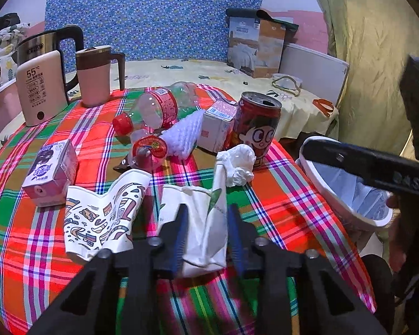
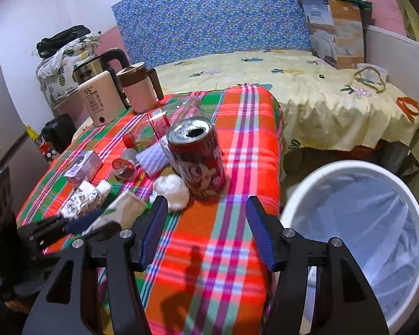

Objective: Collect trash
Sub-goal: 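Grasp the white paper bag with the left tool while the right tool grasps the red can, then carry the bag and can over the bin and open both tools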

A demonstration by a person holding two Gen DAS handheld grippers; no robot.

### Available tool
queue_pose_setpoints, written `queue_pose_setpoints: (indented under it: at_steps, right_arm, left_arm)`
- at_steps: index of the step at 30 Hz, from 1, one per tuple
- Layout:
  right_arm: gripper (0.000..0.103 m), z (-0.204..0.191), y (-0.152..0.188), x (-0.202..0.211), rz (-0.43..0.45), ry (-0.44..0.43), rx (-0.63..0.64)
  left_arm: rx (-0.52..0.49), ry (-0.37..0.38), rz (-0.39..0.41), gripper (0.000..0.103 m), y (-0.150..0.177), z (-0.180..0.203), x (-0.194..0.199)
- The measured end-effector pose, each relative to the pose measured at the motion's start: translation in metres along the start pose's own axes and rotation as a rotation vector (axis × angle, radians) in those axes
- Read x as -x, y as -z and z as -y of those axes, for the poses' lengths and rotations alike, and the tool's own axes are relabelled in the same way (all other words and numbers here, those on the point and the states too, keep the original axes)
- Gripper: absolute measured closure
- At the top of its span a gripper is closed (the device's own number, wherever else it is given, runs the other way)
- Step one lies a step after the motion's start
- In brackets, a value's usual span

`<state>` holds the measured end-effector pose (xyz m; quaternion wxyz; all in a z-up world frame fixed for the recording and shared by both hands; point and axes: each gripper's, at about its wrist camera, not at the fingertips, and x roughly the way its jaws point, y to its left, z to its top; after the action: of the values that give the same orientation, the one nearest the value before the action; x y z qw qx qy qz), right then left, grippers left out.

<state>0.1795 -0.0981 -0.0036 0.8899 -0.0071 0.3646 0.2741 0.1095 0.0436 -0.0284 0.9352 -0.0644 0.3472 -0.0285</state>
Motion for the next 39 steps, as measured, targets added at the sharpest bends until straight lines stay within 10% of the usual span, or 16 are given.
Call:
queue_pose_setpoints:
  at_steps: [20, 39]
  right_arm:
    - [0.043, -0.009, -0.032, -0.039, 0.004, 0.033, 0.071]
    - [0.047, 0.014, -0.015, 0.022, 0.055, 0.045, -0.005]
  left_arm:
    - [0.062, 0.075, 0.001, 0.092, -0.002, -0.011, -0.006]
    - [0.061, 0.080, 0.026, 0.093, -0.008, 0.003, 0.012]
